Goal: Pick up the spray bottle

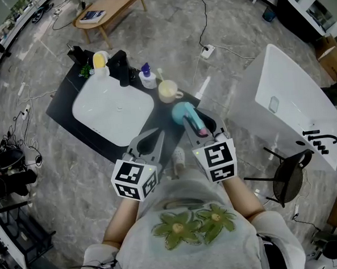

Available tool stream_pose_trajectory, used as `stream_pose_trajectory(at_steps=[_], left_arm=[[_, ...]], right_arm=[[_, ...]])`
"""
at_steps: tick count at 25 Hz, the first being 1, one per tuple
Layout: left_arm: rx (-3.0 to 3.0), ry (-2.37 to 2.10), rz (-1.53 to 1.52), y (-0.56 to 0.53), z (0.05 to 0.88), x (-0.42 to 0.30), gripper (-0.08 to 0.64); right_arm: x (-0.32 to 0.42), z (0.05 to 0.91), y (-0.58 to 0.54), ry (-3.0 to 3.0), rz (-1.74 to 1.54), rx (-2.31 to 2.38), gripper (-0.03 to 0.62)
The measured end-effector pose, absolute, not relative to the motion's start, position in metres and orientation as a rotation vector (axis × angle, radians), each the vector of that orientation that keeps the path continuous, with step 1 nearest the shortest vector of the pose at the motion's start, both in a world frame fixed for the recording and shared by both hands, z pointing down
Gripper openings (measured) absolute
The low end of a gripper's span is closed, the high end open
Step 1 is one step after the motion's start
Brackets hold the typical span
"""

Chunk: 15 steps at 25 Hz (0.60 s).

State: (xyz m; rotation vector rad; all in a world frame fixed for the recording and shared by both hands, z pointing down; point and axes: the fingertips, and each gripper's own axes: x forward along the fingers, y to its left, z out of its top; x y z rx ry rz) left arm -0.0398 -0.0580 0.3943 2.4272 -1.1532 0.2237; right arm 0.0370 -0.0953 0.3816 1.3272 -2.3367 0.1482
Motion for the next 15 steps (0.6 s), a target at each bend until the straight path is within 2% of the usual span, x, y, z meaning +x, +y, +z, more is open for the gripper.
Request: stream_pose_trajectory(at_steps=[15], left_arm=[[2.420, -1.164, 0.220, -0.0584, 0.3956, -0.0451, 0.009]], right_arm=[[0.0309, 0.3808, -0.0956, -2.354, 0.159, 1.309, 0.133]])
